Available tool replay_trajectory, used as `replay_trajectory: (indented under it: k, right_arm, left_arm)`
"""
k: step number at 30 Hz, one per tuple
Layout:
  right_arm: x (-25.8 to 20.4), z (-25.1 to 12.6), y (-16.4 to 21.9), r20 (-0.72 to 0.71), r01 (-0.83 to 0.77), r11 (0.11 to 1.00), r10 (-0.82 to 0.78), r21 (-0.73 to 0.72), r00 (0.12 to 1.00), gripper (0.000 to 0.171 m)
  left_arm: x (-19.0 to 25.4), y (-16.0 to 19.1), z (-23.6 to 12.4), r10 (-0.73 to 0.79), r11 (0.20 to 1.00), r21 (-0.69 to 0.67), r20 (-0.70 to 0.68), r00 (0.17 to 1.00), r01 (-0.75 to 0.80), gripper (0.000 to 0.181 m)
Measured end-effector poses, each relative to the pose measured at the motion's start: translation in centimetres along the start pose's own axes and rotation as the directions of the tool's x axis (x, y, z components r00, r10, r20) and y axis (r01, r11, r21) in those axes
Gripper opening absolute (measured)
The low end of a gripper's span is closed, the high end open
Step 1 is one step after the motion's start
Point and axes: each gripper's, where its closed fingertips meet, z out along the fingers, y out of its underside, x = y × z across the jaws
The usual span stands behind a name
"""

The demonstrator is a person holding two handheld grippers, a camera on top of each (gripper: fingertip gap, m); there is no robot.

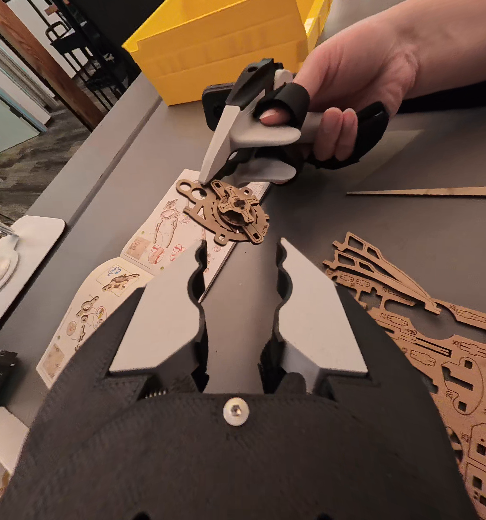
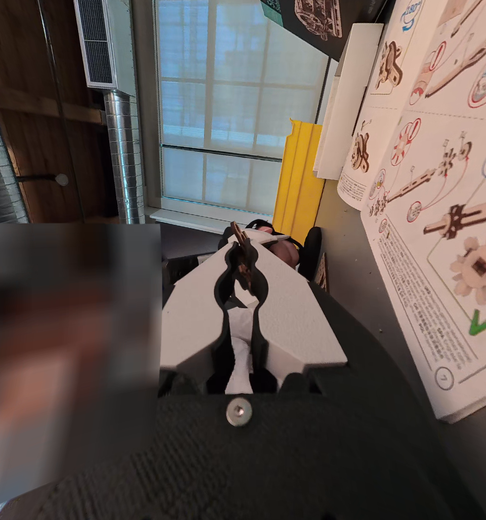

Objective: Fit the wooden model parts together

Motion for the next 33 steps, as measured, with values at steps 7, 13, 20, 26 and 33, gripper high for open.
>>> replay_trajectory:
  k: [7, 13, 20, 26, 33]
  right_arm:
    - [0.4, -0.2, 0.0, -0.033, 0.022, 1.000, -0.022, 0.000, 0.999, 0.002]
    - [0.9, -0.2, 0.2, -0.075, 0.066, 0.998, -0.068, -0.022, 0.995, 0.003]
    - [0.7, -0.2, -0.2, -0.105, 0.172, 0.984, -0.175, -0.041, 0.979, 0.001]
    - [1.3, -0.8, -1.0, -0.137, 0.146, 0.989, -0.143, 0.008, 0.980, 0.001]
    - [1.5, -0.1, -0.2, -0.145, 0.161, 0.987, -0.162, -0.016, 0.976, 0.000]
  left_arm:
    - [-0.1, 0.2, -0.2, 0.054, 0.998, -0.020, 0.040, 0.998, -0.053, 0.032]
    - [0.2, 0.9, 0.0, 0.082, 0.995, -0.058, 0.043, 0.996, -0.080, 0.029]
    - [0.6, 0.4, -0.2, 0.061, 0.998, -0.017, 0.019, 0.998, -0.060, 0.000]
    - [0.7, 1.6, 0.5, -0.016, 0.997, -0.072, -0.019, 1.000, 0.015, 0.028]
    - [1.1, 0.1, 0.4, -0.051, 0.999, -0.017, -0.015, 0.999, 0.051, 0.029]
